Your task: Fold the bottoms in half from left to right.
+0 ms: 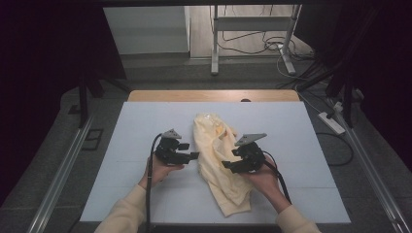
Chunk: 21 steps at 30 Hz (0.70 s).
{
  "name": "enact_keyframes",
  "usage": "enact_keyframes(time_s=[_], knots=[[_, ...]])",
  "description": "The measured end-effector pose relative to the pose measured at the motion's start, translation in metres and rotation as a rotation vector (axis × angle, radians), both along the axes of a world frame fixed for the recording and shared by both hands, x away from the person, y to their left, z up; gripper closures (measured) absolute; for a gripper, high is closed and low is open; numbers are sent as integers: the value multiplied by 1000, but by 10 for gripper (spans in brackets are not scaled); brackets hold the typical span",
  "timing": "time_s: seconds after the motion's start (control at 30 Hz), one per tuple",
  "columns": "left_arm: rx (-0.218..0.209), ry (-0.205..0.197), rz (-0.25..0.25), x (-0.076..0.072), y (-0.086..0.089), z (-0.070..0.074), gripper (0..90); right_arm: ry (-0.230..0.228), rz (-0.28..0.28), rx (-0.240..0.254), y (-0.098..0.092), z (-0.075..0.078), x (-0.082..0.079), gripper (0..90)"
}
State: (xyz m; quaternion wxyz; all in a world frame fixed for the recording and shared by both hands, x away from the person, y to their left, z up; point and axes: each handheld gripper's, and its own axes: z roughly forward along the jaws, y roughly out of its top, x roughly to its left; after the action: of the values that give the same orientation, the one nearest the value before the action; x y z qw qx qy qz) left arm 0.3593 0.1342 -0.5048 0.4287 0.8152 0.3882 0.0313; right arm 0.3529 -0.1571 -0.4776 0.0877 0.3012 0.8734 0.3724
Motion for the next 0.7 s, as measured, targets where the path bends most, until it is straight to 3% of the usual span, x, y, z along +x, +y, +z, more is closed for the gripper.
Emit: enact_keyframes(time_s=[0.17,0.23,0.27,0.43,0.7], knots=[[-7,-5,3,-1,0,1,350,13,19,-29,8,-3,4,511],[-2,-7,1,-1,0,1,349,21,25,-48,7,-4,4,633],[-4,-7,5,-1,0,1,348,24,40,-62,4,-4,2,752],[-12,-8,10,-1,1,1,348,14,38,-74,-1,-3,-1,840],[-7,-12,20,-1,5,2,342,10,-27,-46,-26,-1,-7,850]])
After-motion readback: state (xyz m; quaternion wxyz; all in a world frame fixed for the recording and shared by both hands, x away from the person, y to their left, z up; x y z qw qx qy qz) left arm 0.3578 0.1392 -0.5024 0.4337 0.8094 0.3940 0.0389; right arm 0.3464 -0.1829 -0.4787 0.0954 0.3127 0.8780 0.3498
